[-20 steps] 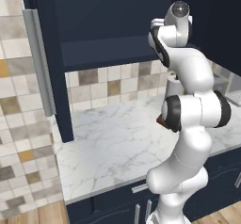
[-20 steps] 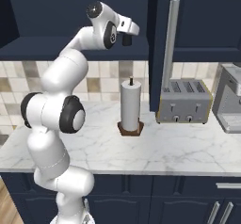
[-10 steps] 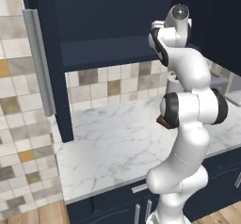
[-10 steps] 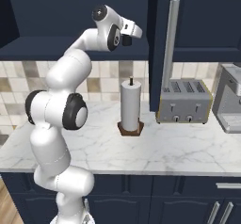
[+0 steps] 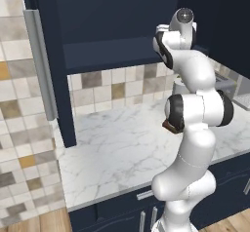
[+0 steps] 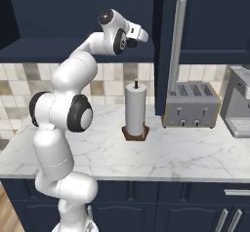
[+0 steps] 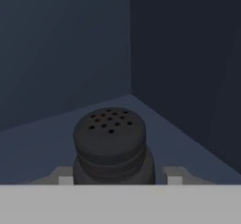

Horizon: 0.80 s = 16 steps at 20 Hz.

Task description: Collect the turmeric, mayonnaise, and shaker from the cabinet and place them next to the stove.

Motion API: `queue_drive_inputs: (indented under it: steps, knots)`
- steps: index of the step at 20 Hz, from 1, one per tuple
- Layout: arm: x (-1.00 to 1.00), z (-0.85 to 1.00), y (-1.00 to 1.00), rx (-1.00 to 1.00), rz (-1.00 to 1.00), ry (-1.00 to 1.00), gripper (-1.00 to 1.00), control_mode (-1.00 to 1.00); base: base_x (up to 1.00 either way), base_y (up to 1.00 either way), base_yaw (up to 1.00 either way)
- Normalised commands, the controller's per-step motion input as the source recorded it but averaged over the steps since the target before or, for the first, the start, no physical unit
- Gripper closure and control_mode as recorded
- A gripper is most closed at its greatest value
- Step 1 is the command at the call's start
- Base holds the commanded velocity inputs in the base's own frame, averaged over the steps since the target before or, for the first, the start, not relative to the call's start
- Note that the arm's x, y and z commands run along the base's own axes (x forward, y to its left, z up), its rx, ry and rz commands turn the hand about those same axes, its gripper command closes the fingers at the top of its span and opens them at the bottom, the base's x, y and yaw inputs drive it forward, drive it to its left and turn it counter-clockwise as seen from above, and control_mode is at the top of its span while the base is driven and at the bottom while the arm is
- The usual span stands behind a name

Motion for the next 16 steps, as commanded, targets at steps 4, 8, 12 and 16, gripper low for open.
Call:
queue_drive_inputs:
  steps: [4,8,12,16]
  knots:
    - [0.01,-0.07,0.00,0.00,0.00,0.00,1.00,-1.00,0.00,0.00,0.00]
    - [0.00,-0.04,0.00,0.00,0.00,0.00,1.00,-1.00,0.00,0.00,0.00]
    - [-0.03,-0.12,0.00,0.00,0.00,0.00,1.00,-1.00,0.00,0.00,0.00]
    - [-0.27,-0.25,-0.02,0.00,0.00,-0.02,1.00,-1.00,0.00,0.00,0.00]
